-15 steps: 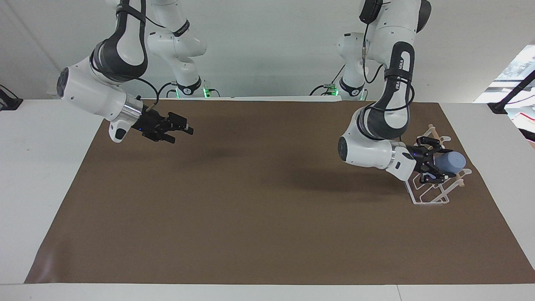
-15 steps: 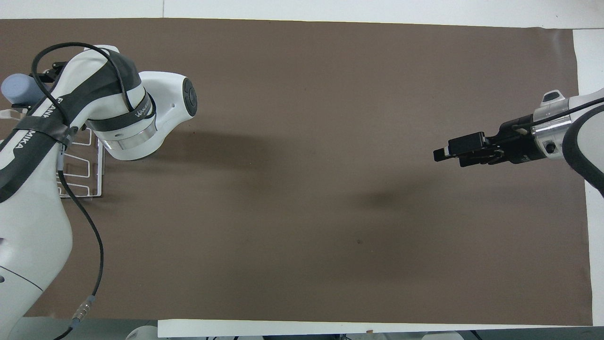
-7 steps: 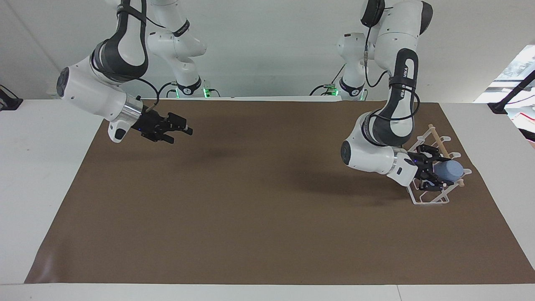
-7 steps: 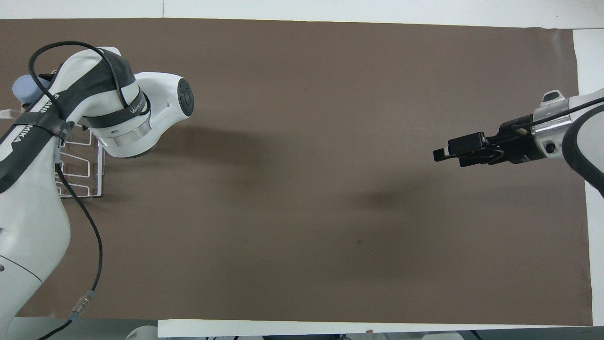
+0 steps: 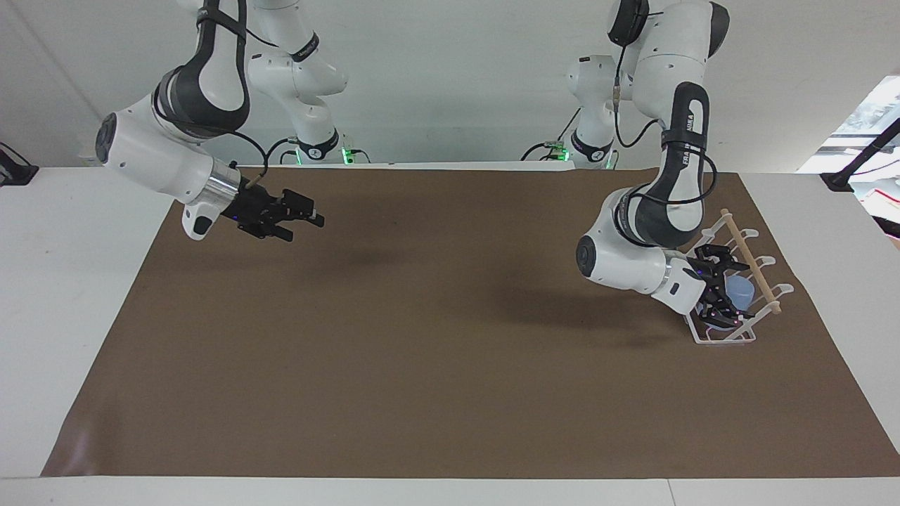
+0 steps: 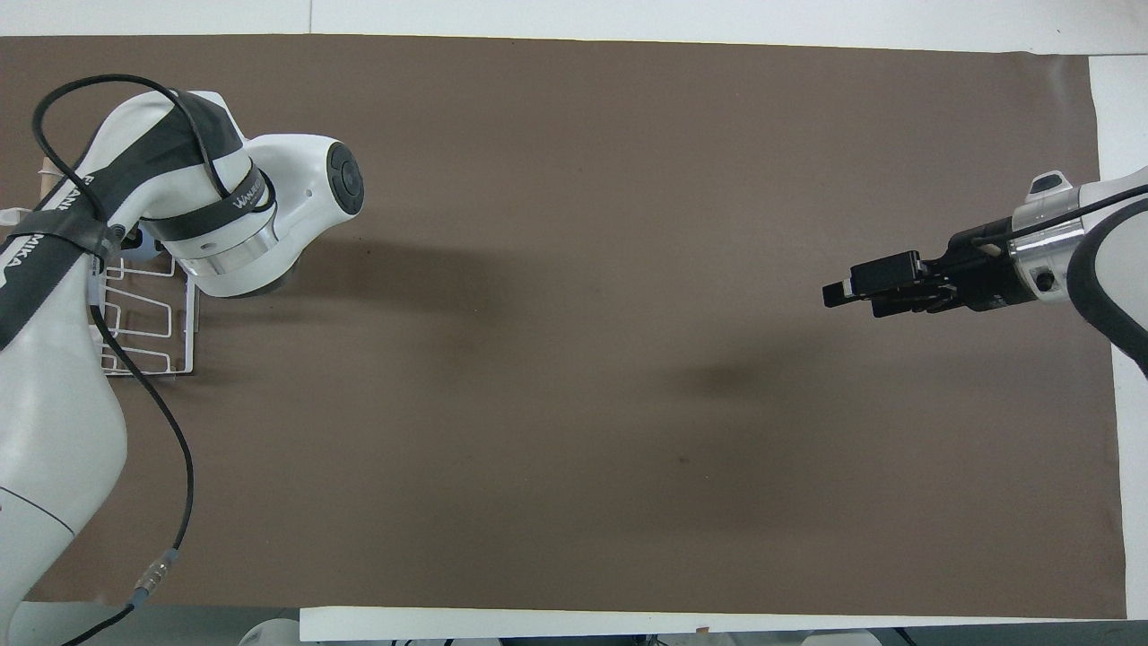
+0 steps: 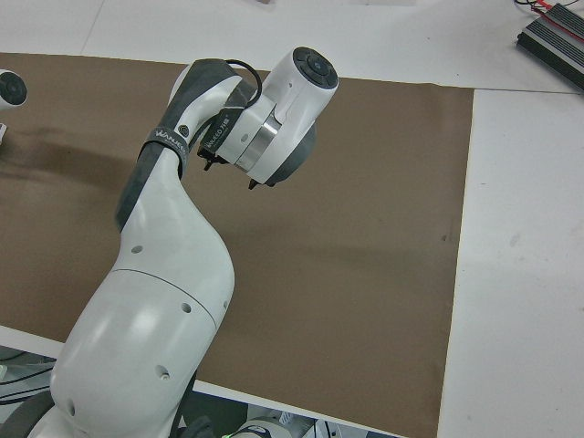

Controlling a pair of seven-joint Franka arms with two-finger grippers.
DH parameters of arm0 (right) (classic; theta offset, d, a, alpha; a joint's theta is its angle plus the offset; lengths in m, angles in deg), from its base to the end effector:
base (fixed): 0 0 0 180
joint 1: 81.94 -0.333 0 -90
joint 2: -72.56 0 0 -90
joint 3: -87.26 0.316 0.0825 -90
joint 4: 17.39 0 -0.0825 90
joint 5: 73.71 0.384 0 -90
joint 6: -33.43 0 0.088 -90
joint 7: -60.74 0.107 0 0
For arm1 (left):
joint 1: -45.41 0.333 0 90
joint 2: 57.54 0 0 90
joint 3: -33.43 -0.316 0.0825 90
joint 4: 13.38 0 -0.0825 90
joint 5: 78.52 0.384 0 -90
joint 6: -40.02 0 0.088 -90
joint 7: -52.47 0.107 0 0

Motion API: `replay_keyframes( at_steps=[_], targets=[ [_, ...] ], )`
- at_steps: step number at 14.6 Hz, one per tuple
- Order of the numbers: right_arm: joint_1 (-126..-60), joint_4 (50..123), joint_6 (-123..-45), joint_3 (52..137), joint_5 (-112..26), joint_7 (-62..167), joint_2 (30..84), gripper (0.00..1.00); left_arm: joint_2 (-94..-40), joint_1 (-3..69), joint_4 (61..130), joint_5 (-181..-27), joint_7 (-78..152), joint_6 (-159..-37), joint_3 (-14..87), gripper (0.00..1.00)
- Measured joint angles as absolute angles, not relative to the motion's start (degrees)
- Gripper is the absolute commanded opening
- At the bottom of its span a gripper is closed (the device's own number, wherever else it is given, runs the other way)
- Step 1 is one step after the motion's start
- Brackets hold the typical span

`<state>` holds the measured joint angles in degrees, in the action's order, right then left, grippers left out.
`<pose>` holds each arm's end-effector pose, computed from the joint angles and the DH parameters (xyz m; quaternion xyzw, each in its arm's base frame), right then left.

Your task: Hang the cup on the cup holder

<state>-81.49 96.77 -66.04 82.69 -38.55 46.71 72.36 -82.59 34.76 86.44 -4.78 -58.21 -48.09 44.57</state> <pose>0.5344 0.0057 0.4546 -0.9493 0.0134 0.0740 0.3053 0.6200 -0.1200 0.3548 -0.6801 -0.4271 -0.3965 0.4448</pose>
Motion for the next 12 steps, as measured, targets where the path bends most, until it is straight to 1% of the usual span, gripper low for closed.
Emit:
replay_keyframes(
  at_steps=[1, 2, 4, 7, 9, 10, 12],
  targets=[
    [-81.5, 96.7, -66.2, 82.6, -39.0, 47.1, 72.4, 1.0, -82.6, 34.8, 86.0, -6.2, -56.9, -48.1, 44.6, 1.0],
    [-80.7, 94.4, -65.9, 82.2, -45.0, 52.4, 72.6, 1.0, -82.5, 34.8, 85.1, -8.7, -55.0, -48.2, 44.6, 1.0],
    [-78.1, 88.7, -62.6, 80.9, -49.9, 57.2, 74.3, 1.0, -81.0, 35.0, 83.0, -15.8, -48.7, -48.8, 44.7, 1.0],
    [-77.1, 86.8, -61.0, 80.4, -53.0, 58.1, 76.3, 1.0, -73.8, 37.1, 82.1, -29.5, -32.3, -50.4, 44.7, 1.0],
    [-77.2, 86.6, -61.5, 81.1, -60.1, 58.2, 76.0, 1.0, -69.5, 39.2, 82.2, -37.9, -21.6, -51.2, 44.7, 1.0],
    [-77.3, 86.2, -62.0, 81.6, -62.9, 58.3, 75.5, 1.0, -68.3, 40.2, 82.2, -42.1, -16.5, -51.8, 44.6, 1.0],
    [-77.4, 85.4, -62.1, 81.9, -66.3, 58.4, 74.2, 1.0, -67.4, 41.6, 81.5, -49.9, -8.6, -52.6, 44.6, 1.0]
  ],
)
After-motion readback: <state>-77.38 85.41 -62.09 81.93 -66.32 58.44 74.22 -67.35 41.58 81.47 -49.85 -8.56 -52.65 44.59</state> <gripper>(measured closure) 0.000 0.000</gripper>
